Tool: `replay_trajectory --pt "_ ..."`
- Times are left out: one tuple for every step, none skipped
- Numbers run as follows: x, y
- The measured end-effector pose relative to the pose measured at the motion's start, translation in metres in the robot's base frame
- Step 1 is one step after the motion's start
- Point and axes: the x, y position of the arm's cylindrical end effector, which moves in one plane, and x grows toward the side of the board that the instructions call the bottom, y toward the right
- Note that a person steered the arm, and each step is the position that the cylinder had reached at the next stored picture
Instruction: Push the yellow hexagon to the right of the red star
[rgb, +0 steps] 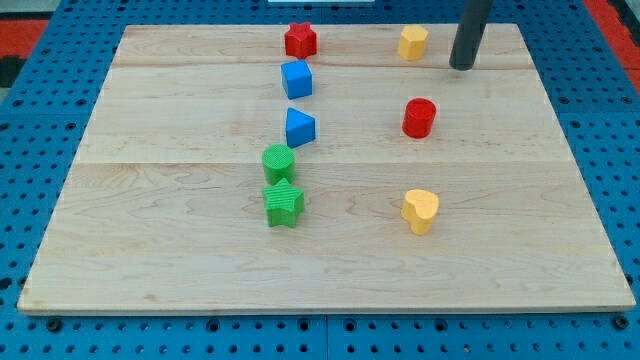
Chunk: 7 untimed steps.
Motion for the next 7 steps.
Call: replay_trajectory --pt "-0.022 -0.011" --pt "-0.024 -0.033" --pt "-0.024 -0.053" --pt "-0.024 -0.053" --pt "-0.024 -0.06" --pt "-0.024 -0.069" --pt "-0.028 -0.046"
